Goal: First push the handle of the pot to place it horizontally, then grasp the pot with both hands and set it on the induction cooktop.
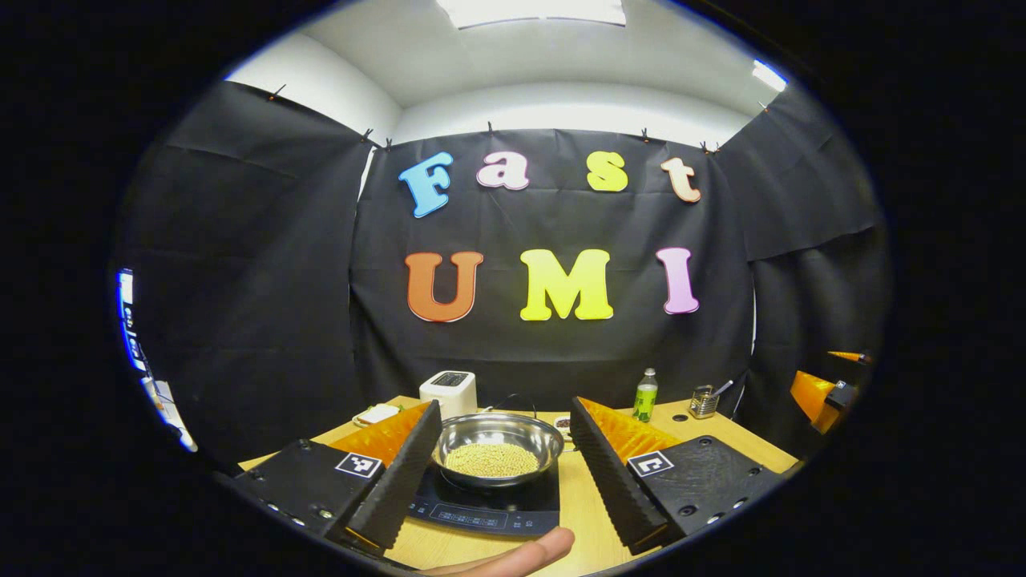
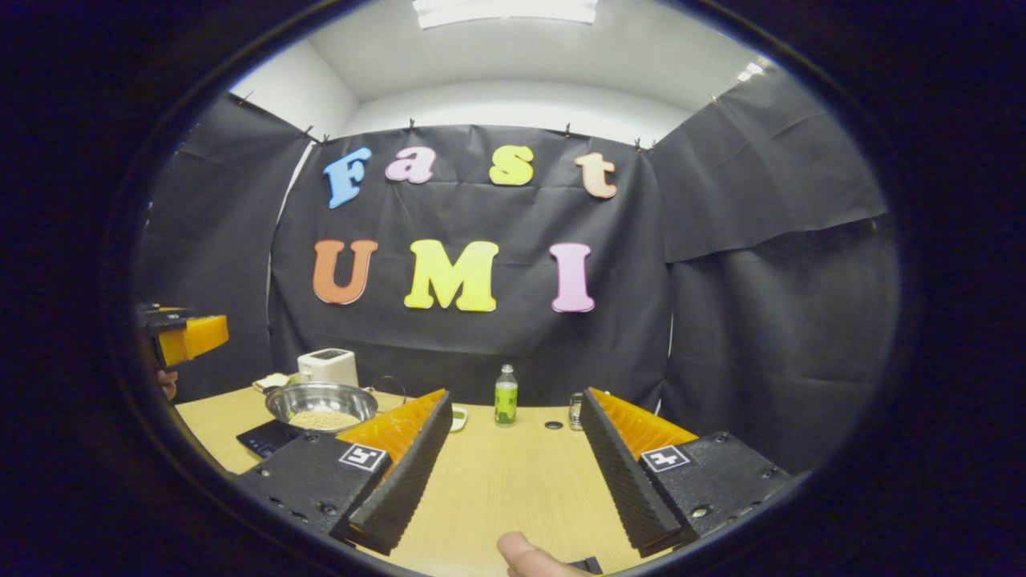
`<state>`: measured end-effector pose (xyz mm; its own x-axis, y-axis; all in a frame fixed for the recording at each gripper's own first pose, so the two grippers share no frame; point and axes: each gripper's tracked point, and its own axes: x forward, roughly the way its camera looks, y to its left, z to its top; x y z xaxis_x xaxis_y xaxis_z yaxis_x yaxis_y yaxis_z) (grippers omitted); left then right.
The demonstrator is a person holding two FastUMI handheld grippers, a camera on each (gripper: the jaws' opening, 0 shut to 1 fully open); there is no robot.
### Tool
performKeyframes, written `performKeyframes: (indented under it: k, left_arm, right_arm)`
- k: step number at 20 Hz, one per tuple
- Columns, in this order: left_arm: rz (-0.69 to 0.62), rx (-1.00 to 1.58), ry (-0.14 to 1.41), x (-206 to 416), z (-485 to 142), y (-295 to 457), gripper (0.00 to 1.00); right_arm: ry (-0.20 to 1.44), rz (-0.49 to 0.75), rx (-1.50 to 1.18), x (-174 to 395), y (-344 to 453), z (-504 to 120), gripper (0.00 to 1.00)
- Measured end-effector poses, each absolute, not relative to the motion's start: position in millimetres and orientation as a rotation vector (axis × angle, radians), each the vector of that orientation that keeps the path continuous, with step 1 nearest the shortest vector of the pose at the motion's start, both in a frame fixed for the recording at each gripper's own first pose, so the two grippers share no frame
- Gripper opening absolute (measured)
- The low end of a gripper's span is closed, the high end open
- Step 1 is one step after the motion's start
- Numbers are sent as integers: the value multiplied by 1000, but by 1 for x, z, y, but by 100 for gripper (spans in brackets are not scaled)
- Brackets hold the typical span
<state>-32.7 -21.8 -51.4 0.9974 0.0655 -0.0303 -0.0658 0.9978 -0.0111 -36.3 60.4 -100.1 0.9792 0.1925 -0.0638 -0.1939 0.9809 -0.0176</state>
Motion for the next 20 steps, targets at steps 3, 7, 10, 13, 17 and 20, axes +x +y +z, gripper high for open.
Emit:
performKeyframes:
  k: [3, 7, 10, 13, 17, 20]
  left_arm:
    - [58, 6, 54, -40, -58, -27, 96]
    - [60, 17, 37, -40, -51, -23, 96]
    - [48, 11, 33, -43, -46, -22, 96]
    - [48, 12, 21, -45, -40, -18, 96]
    - [39, 21, 11, -46, -38, -22, 96]
    - [26, 38, 13, -47, -39, -27, 96]
  right_arm:
    - [31, 164, -3, -39, 45, -89, 99]
    - [16, 180, 19, -47, 49, -75, 100]
    - [64, 204, 95, -44, 46, -71, 100]
    - [55, 155, 80, -36, 25, -65, 99]
    - [52, 158, 54, -44, 26, -65, 97]
    - [54, 183, 51, -47, 30, -65, 97]
